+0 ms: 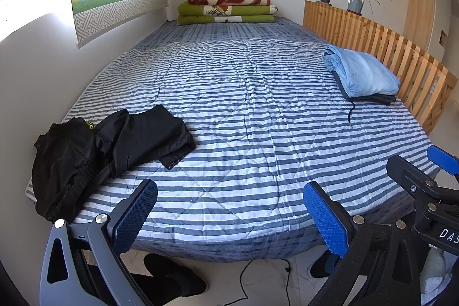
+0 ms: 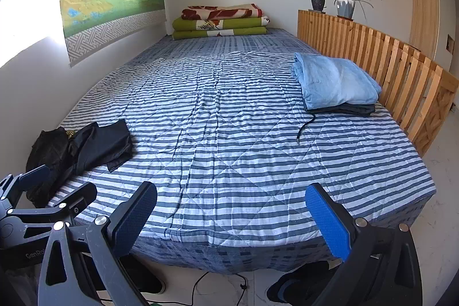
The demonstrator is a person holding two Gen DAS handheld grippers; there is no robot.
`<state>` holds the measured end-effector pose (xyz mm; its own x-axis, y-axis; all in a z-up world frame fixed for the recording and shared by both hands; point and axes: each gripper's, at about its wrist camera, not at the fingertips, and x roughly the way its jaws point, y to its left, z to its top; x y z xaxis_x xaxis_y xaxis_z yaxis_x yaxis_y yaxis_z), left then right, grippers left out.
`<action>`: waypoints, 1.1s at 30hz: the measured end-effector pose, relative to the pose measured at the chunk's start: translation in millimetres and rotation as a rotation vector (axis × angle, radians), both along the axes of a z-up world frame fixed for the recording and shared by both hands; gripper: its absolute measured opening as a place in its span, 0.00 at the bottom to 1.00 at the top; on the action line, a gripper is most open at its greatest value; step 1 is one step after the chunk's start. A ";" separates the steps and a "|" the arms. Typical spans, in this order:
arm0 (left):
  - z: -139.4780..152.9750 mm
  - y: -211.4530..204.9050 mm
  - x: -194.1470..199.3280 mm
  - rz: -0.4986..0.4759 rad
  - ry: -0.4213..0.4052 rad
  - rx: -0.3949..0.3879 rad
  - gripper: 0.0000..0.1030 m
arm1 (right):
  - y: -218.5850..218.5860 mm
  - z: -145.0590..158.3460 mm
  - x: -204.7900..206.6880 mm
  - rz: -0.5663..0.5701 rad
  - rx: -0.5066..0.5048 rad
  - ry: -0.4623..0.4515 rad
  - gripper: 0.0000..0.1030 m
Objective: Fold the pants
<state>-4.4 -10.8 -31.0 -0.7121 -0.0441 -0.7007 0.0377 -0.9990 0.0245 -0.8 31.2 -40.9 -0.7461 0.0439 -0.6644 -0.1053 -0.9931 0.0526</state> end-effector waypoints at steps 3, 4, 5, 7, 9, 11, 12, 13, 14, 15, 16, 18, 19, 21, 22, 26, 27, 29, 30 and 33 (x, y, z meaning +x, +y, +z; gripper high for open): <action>2.4 -1.0 -2.6 0.004 0.005 0.001 1.00 | 0.5 0.0 -1.8 -0.010 0.005 0.005 0.99; 3.0 -1.3 -3.4 0.005 0.007 0.002 1.00 | 0.9 0.0 -1.7 -0.014 0.007 0.008 0.99; 3.5 -2.3 -3.9 0.006 0.008 0.002 1.00 | 1.0 0.1 -2.1 -0.016 0.008 0.009 0.99; 4.0 -3.5 -5.1 0.008 0.011 0.005 1.00 | 1.7 0.4 -3.1 -0.018 0.008 0.008 0.99; 3.6 -2.8 -6.7 0.011 0.013 0.007 1.00 | 2.3 0.2 -3.3 -0.021 0.014 0.008 0.99; 3.4 -2.0 -7.8 0.010 0.014 0.009 1.00 | 2.6 -0.1 -3.2 -0.025 0.021 0.009 0.99; 3.8 -1.7 -9.0 0.008 0.014 0.010 1.00 | 2.9 -0.1 -3.4 -0.026 0.024 0.009 0.99; 4.0 -1.5 -9.6 0.006 0.014 0.010 1.00 | 3.1 -0.4 -3.6 -0.027 0.026 0.008 0.99; 4.2 -1.7 -10.1 0.005 0.015 0.011 1.00 | 3.5 -0.5 -4.0 -0.029 0.027 0.008 0.99; 4.0 -1.5 -10.1 0.003 0.016 0.010 1.00 | 3.6 -0.8 -4.3 -0.031 0.027 0.008 0.99; 3.9 -1.6 -10.2 0.002 0.018 0.009 1.00 | 3.5 -0.8 -5.3 -0.032 0.028 0.008 0.99; 3.2 -1.1 -10.7 0.003 0.019 0.007 1.00 | 2.8 -2.2 -6.2 -0.032 0.032 0.009 0.99; 2.8 -1.1 -11.5 0.004 0.019 0.007 1.00 | 2.4 -3.2 -6.7 -0.031 0.034 0.009 0.99; 1.9 -2.0 -13.8 0.005 0.017 0.005 1.00 | 1.0 -4.9 -7.9 -0.030 0.035 0.011 0.99; 1.3 -2.5 -14.5 0.006 0.017 0.003 1.00 | 0.1 -5.9 -8.1 -0.031 0.036 0.013 0.99; -1.1 -5.5 -17.4 0.008 0.015 0.002 1.00 | -2.1 -9.1 -11.0 -0.027 0.037 0.007 0.99; -1.6 -6.0 -18.0 0.008 0.013 0.003 1.00 | -2.1 -9.7 -11.9 -0.027 0.035 0.005 0.99; -3.2 -6.0 -19.1 0.006 0.011 0.003 1.00 | -2.2 -10.6 -13.8 -0.025 0.034 0.001 0.99; -3.6 -6.4 -19.8 0.006 0.010 0.004 1.00 | -2.5 -11.0 -14.4 -0.024 0.035 0.000 0.99; -5.0 -7.7 -20.4 0.005 0.011 0.007 1.00 | -3.6 -12.3 -15.6 -0.022 0.039 -0.003 0.99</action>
<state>-24.9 -18.5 -35.9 -0.7193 -0.0432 -0.6934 0.0432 -0.9989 0.0175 -16.4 27.6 -53.2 -0.7427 0.0864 -0.6640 -0.1271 -0.9918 0.0132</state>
